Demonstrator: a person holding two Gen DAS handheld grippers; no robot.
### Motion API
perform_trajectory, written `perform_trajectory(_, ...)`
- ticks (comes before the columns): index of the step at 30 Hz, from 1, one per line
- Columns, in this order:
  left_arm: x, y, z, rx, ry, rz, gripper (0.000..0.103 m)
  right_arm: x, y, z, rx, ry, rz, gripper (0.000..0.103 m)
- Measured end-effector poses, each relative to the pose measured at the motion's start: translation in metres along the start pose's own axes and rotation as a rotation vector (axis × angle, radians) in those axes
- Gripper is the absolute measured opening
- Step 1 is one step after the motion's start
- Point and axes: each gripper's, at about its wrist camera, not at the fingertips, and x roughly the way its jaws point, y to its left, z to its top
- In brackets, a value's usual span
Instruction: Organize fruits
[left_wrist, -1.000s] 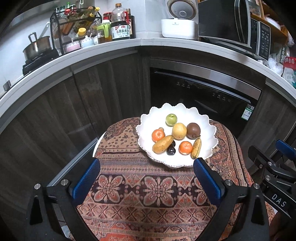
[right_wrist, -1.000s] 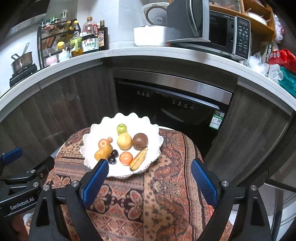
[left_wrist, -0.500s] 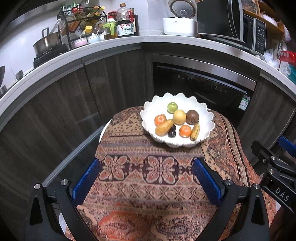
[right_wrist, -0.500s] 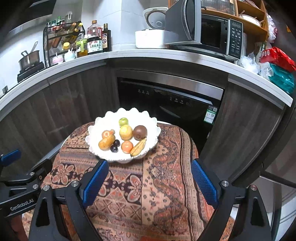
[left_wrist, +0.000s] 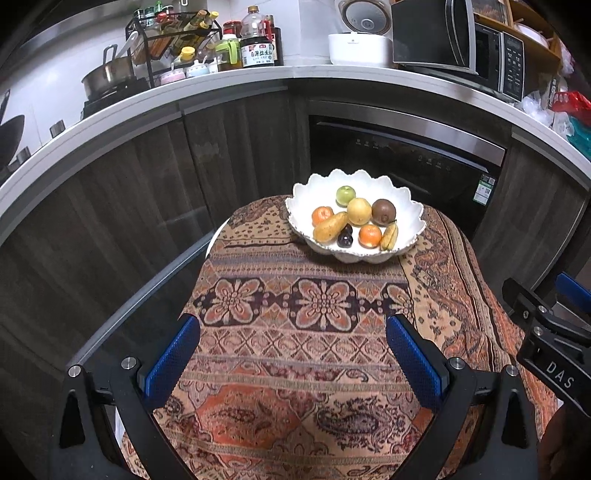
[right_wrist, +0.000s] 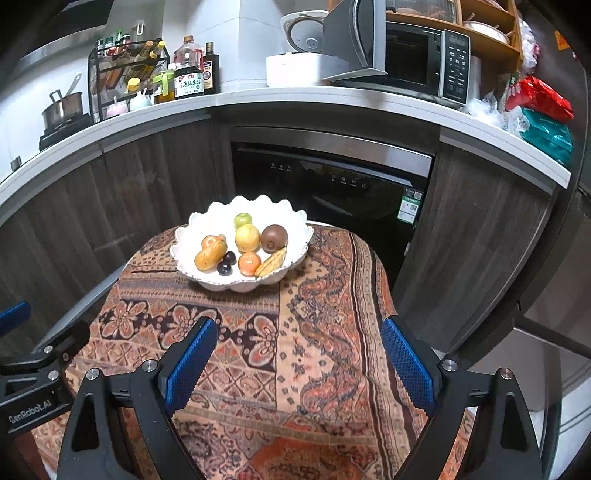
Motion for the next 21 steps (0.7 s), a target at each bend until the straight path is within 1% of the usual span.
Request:
perform_trajectory(9,-0.0057,0.0041,-0.0112,-0.014,-0.014,0.013,0.102,-0.007,0.0037,-0.0094,-0.008,-0.012,0.01,0.091)
perform_trajectory(21,-0.0084,0.0038,-0.0106,-0.013,-0.021,0.007,0.102,-0.0101,0.002,-0.0089,-0.007,-0.021,0.003,0.091)
